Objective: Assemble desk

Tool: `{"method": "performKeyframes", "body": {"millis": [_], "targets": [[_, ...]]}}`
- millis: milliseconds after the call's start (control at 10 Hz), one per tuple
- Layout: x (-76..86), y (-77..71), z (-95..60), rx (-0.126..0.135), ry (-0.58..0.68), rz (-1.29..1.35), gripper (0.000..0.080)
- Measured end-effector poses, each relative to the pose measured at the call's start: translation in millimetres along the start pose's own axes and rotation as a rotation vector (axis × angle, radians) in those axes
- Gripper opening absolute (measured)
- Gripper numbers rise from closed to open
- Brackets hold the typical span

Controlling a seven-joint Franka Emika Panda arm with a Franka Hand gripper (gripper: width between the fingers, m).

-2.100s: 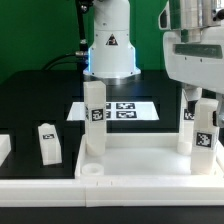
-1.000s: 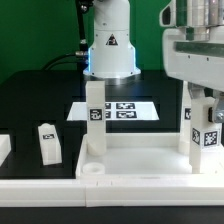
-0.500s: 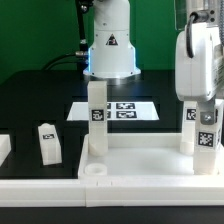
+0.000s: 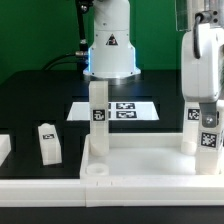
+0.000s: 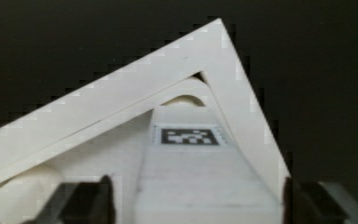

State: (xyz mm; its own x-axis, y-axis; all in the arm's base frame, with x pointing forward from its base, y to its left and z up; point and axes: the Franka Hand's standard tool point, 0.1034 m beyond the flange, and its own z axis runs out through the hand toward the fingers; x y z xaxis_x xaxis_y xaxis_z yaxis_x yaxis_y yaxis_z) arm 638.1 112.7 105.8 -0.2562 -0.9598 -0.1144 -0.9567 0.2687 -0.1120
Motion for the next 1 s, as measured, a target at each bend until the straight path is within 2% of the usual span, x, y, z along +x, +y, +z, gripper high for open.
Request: {"method": "performKeyframes", "body": {"millis": [100, 200, 600, 700, 800, 900, 1000], "targets": [[-4.2, 0.8, -0.5, 0.003, 0.003, -0.182, 0.0585], [-8.2, 2.1, -1.0, 0.002, 0.003, -0.360, 0.0637], [-6.3, 2.8, -0.4, -0.009, 0.015, -0.657, 0.0648], [-5.2, 0.6, -2.5, -0.017, 0.044, -0.869, 0.0648], [-2.7, -3.3, -3.2, -0.014, 0.059, -1.105, 0.0648], [-0.1, -4.7, -2.1, -0.013, 0.059, -1.180, 0.0648], [-0.6, -4.4, -2.1, -0.012, 0.060, -1.143, 0.0644]]}}
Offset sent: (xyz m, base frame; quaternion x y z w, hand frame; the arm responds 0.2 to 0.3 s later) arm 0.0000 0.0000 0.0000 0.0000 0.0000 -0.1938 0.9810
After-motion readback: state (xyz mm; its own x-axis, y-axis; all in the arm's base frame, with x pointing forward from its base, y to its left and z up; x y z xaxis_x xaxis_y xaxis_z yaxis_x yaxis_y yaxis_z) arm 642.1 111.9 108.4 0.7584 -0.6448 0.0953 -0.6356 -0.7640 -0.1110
